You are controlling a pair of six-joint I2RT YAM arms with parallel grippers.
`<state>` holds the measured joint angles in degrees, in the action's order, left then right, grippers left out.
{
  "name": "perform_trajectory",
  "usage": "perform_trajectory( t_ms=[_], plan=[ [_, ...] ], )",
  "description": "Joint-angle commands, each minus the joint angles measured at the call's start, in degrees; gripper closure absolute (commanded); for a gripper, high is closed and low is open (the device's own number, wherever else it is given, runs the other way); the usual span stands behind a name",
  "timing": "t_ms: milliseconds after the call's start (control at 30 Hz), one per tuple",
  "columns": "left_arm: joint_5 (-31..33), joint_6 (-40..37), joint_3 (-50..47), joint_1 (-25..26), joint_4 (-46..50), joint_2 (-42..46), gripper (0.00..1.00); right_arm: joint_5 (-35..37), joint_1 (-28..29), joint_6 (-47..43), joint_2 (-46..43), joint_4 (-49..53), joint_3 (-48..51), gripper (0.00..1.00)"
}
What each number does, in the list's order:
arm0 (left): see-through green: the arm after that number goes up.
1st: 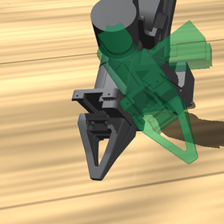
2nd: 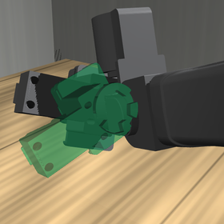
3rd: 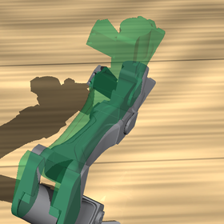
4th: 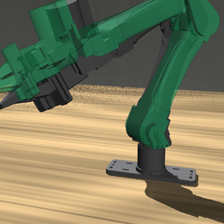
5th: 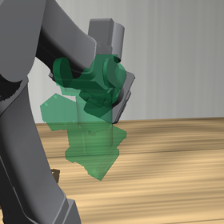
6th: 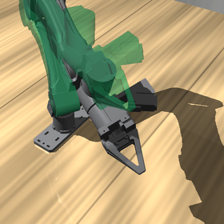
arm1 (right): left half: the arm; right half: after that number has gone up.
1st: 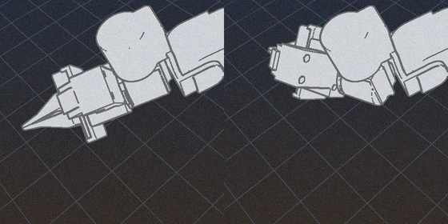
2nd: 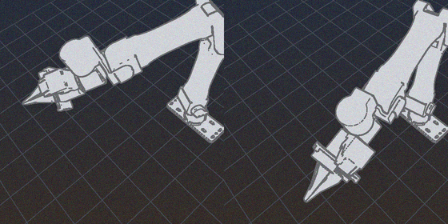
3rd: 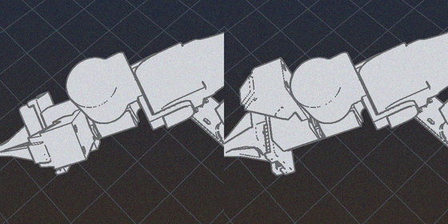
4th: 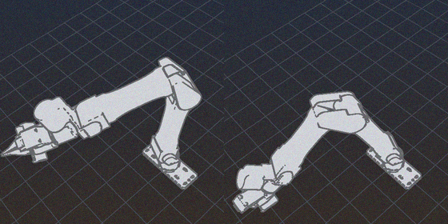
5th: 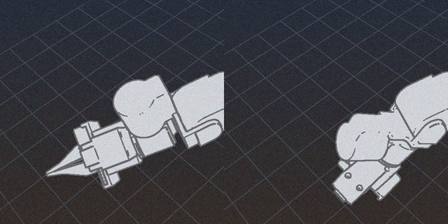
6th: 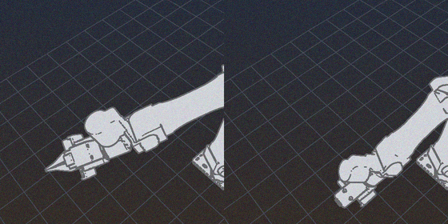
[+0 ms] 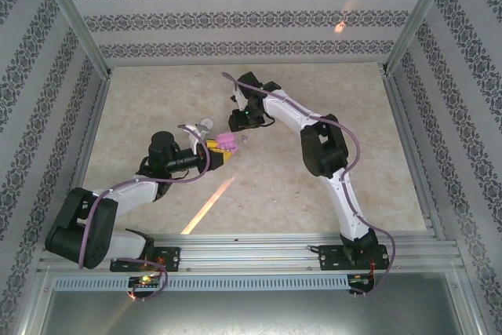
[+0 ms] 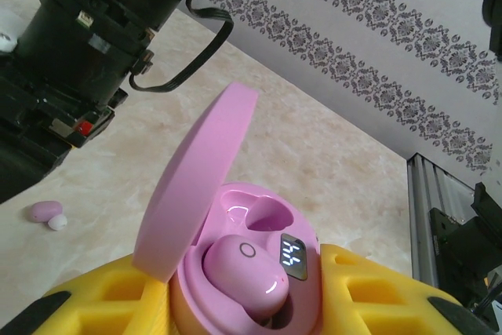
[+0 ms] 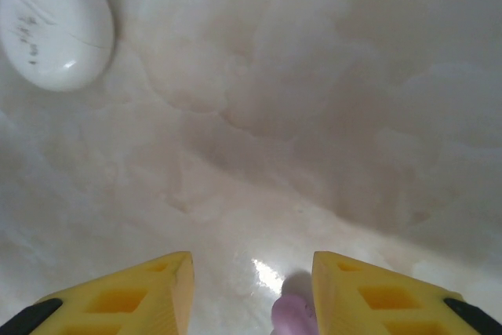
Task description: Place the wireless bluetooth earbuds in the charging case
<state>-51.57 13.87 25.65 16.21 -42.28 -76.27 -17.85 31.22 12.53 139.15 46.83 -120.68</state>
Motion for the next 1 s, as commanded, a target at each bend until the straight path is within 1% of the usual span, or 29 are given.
perform_trajectory(
  t_ms=[0, 300, 667, 800, 900, 967],
  plan=[
    [-0.23, -1.57, 2.45, -1.06, -0.08, -0.87, 0.85, -1.16, -0.39, -2.81, 1.66, 3.82, -2.54, 0.56],
    [-0.45, -1.57, 2.92, -1.70, -0.08, -1.25, 0.85, 0.27, 0.07, -4.19, 1.29, 3.97, 0.23, 0.56],
    [-0.67, -0.99, 3.08, -1.72, -0.60, -1.39, 0.85, 1.84, 0.61, -4.25, -1.49, 2.81, 5.14, 0.57],
    [-0.71, -1.21, 2.97, -1.75, 0.16, -0.85, 0.85, 2.52, 1.00, -4.44, -2.36, 2.70, 6.72, 0.60],
    [-0.64, -1.47, 3.00, -1.74, 0.32, -0.72, 0.86, 3.13, 1.20, -4.67, -3.14, 2.58, 7.80, 0.66],
    [-0.69, -1.47, 3.01, -1.72, 0.49, -0.72, 0.85, 3.17, 1.34, -4.76, -3.32, 3.04, 7.92, 0.67]
  ],
)
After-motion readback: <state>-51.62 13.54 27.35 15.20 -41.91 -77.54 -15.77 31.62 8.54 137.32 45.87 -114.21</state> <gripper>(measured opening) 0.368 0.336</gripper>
